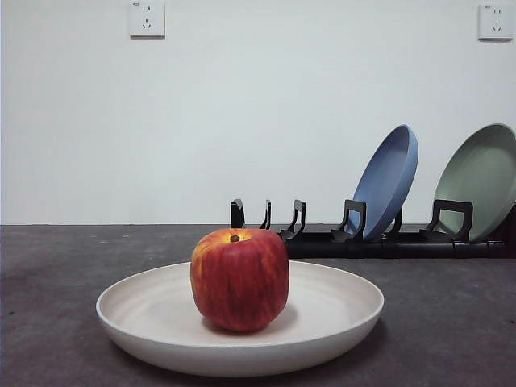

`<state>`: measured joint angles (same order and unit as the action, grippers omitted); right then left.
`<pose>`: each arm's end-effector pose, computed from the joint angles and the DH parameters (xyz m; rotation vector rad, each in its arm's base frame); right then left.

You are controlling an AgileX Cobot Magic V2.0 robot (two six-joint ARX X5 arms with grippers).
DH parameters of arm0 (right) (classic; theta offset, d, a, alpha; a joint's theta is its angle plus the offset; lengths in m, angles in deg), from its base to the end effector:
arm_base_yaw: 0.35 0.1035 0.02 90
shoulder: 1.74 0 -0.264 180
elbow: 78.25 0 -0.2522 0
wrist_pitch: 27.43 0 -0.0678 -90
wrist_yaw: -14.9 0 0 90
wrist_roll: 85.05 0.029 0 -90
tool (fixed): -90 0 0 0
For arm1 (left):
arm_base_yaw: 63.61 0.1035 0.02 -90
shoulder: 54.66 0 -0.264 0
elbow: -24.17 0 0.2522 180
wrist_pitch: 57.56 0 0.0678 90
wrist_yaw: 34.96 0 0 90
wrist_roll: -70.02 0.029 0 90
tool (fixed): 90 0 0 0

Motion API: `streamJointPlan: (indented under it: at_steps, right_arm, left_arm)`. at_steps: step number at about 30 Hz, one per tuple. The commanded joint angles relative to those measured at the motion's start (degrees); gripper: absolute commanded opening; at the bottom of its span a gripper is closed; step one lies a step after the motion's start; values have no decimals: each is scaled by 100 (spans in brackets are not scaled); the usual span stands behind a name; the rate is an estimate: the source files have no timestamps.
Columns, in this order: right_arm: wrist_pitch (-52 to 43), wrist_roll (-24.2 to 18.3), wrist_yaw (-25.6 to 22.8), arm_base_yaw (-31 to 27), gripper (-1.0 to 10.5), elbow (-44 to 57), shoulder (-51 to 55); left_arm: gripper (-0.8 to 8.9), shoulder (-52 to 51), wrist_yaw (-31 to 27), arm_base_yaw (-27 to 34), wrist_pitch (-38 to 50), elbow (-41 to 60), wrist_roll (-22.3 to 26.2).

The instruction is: Take the yellow plate from the plate rack,put the plate on the table,take the apple from the table,put the apple in the plate

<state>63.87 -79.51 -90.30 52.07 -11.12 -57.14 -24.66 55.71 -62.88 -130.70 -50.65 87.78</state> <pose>0.0580 0.0629 0.4801 -0.2428 0.5278 0.6041 0.0555 0.0004 0.3674 0.2976 0.4903 -0.0756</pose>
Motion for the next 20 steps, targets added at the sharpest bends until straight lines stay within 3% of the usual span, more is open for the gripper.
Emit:
streamJointPlan:
  at_steps: [1, 4, 7, 10, 16, 20]
  right_arm:
    - [116, -15, -24, 4, 1, -2, 0]
    - [116, -15, -24, 7, 1, -2, -46]
    - [116, -15, -26, 4, 1, -2, -66]
    - [116, -15, -26, 4, 1, -2, -77]
    - [116, -15, -24, 4, 1, -2, -133]
    - [116, -15, -26, 4, 1, -2, -173]
  left_arm:
    - [-3, -407, 726, 273, 1812, 1086, 321]
    - [-4, -876, 1156, 426, 3600, 2411, -546]
    - [-3, -1388, 1220, 459, 4990, 3676, -1587]
    - [-3, -1875, 1217, 442, 5624, 4677, -2164]
    - [-3, -2636, 1069, 138, 5860, 5998, -2400]
    - [-3, -2986, 603, -52, 5143, 6059, -2238]
